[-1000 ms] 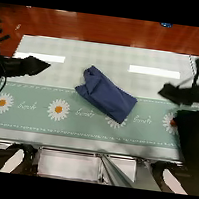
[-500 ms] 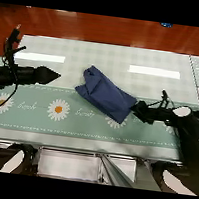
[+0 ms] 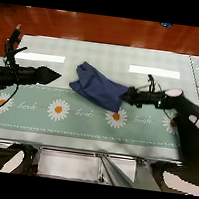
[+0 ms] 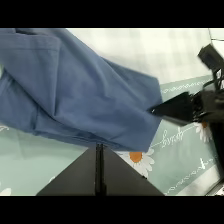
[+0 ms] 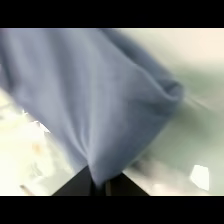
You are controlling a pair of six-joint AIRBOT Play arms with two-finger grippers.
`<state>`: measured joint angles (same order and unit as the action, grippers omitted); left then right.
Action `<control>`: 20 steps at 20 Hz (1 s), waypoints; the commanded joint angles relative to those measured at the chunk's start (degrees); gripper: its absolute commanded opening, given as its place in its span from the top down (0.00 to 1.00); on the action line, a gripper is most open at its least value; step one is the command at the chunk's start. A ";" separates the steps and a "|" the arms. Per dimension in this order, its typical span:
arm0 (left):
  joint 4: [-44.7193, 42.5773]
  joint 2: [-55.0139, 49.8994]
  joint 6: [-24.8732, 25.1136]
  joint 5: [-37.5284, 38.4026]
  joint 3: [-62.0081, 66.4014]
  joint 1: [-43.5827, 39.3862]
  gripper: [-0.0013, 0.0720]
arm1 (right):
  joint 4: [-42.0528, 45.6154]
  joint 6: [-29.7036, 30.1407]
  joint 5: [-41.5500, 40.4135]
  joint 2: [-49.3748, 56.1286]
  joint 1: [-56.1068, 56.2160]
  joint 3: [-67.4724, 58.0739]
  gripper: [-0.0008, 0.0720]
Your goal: Fold the shirts.
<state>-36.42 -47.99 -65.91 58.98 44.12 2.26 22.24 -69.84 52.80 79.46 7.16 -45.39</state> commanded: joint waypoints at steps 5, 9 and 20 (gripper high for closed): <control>-0.02 -0.02 0.09 -0.44 -0.02 -0.02 0.96 | 20.74 -13.03 12.24 0.59 -2.73 -35.65 0.95; 0.00 -0.02 0.09 -0.44 -0.02 -0.02 0.96 | 24.76 -18.36 23.52 0.55 -11.10 -51.71 0.95; 0.00 -0.02 0.09 -0.44 -0.02 -0.02 0.96 | 23.78 -22.75 43.41 -4.13 -46.58 -62.38 0.95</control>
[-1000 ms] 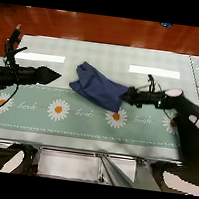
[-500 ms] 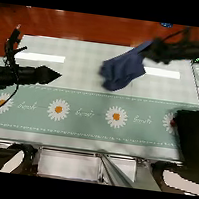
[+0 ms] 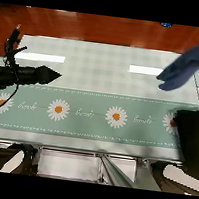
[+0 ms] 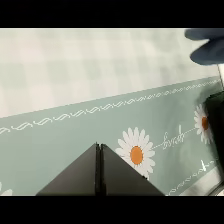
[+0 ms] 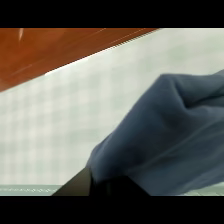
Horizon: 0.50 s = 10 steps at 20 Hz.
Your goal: Fold the shirts.
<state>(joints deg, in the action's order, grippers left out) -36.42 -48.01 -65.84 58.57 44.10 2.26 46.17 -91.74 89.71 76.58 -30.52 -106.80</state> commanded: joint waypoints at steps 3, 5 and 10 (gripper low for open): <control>-0.02 0.00 0.02 -0.04 0.00 -0.04 0.96 | 1.27 -0.37 13.53 -2.43 -16.46 -0.92 0.96; 0.00 0.00 0.02 -0.13 0.00 -0.02 0.96 | 5.70 -0.37 16.74 -4.09 -21.07 -0.87 0.96; 0.00 0.00 0.02 -2.23 0.00 -0.04 0.96 | 15.41 0.76 16.85 -13.25 -36.41 7.58 0.95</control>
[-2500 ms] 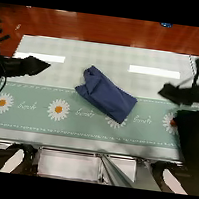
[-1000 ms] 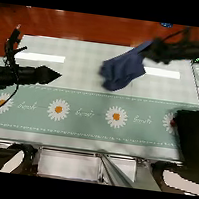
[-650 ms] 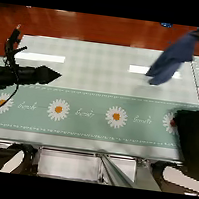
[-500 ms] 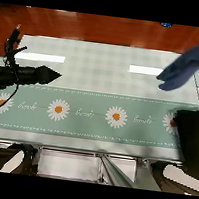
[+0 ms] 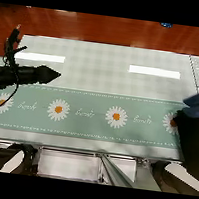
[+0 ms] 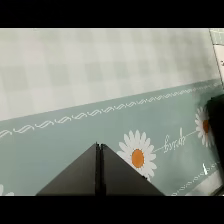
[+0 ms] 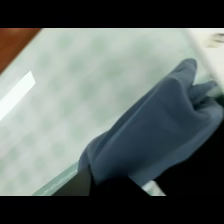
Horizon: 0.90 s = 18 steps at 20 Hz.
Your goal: Fold the shirts.
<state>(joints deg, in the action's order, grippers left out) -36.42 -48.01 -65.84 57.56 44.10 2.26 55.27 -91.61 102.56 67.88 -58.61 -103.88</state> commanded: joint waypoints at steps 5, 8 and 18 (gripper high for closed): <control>0.00 0.00 0.02 -3.63 0.00 -0.04 0.96 | 18.47 0.55 3.98 -13.73 -18.32 21.42 0.95; 0.00 0.00 0.26 -3.34 0.00 -0.04 0.96 | 29.79 0.35 3.98 -18.43 -18.47 29.90 0.95; -0.02 -0.02 0.92 -15.52 0.00 -0.02 0.96 | 34.36 0.00 3.98 -21.16 -16.79 38.29 0.42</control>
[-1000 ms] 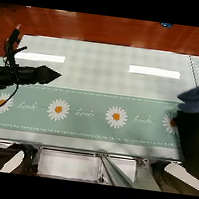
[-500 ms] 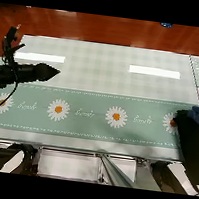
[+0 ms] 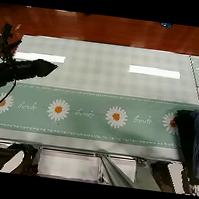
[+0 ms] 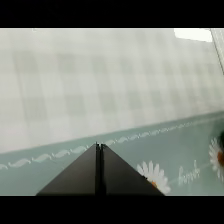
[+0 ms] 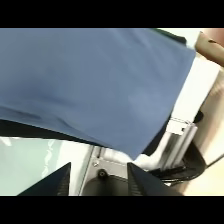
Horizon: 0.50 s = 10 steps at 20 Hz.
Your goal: Fold the shirts.
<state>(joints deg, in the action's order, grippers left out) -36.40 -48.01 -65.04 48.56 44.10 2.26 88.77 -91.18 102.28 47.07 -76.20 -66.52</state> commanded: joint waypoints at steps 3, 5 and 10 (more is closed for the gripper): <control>-0.04 -0.22 0.35 -11.93 1.49 0.44 0.96 | -12.35 -0.37 3.67 2.56 3.63 -1.55 0.92; -0.02 -1.55 0.33 -12.35 6.56 1.79 0.96 | -31.21 -1.86 -4.31 5.44 8.96 -5.11 0.95; -0.11 -14.93 2.67 -4.35 31.19 -2.99 0.96 | -40.87 3.85 -40.72 13.31 54.36 -13.53 0.95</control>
<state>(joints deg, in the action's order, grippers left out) -36.40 -55.83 -63.59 39.46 63.09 1.93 52.36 -89.93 80.47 55.75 -44.97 -75.42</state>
